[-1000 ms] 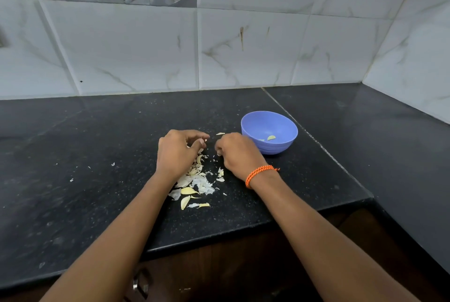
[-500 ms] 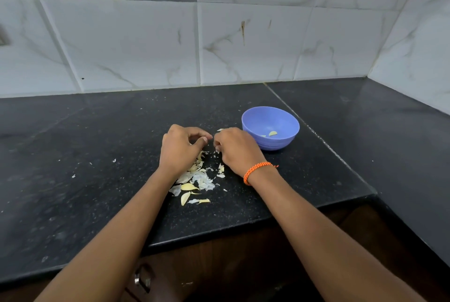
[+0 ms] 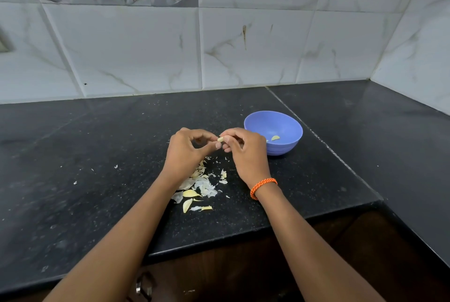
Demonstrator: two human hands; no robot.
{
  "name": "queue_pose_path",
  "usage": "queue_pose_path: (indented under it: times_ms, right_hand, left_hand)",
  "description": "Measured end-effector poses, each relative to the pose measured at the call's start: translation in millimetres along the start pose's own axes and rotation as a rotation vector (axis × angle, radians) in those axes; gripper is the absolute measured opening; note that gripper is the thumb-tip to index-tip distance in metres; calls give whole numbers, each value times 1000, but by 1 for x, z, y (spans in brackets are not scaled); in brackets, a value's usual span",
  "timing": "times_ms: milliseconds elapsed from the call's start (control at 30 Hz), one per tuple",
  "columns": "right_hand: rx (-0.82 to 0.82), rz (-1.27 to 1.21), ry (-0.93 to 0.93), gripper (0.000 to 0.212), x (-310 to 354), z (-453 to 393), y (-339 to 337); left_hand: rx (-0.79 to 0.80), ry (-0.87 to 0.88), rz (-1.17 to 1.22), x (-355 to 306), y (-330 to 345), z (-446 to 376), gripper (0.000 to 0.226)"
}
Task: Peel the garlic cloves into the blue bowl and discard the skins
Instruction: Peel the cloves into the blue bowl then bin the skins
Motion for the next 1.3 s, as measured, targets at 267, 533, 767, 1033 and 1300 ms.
queue_pose_path:
  times_ms: [267, 533, 767, 1033, 1300]
  right_hand:
    - [-60, -74, 56, 1, 0, 10, -4]
    - [0, -62, 50, 12, 0, 13, 5]
    - [19, -168, 110, 13, -3, 12, 7]
    - [73, -104, 153, 14, -8, 12, 14]
    - [125, -111, 231, 15, -12, 13, 15]
  left_hand:
    - [22, 17, -43, -1, 0, 0, 7]
    - [2, 42, -31, -6, 2, 3, 6]
    - [118, -40, 197, 0, 5, 0, 8]
    - [184, -72, 211, 7, 9, 0, 11]
    - [208, -61, 205, 7, 9, 1, 10]
Point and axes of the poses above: each hand's wrist, its own z-axis away from the middle knuckle, its own y-axis out of the palm, x = y × z, the point moved 5 cm from there along -z, towards the middle knuckle, and after that the axes turned 8 degrees about -x, right-handed, at the moved point
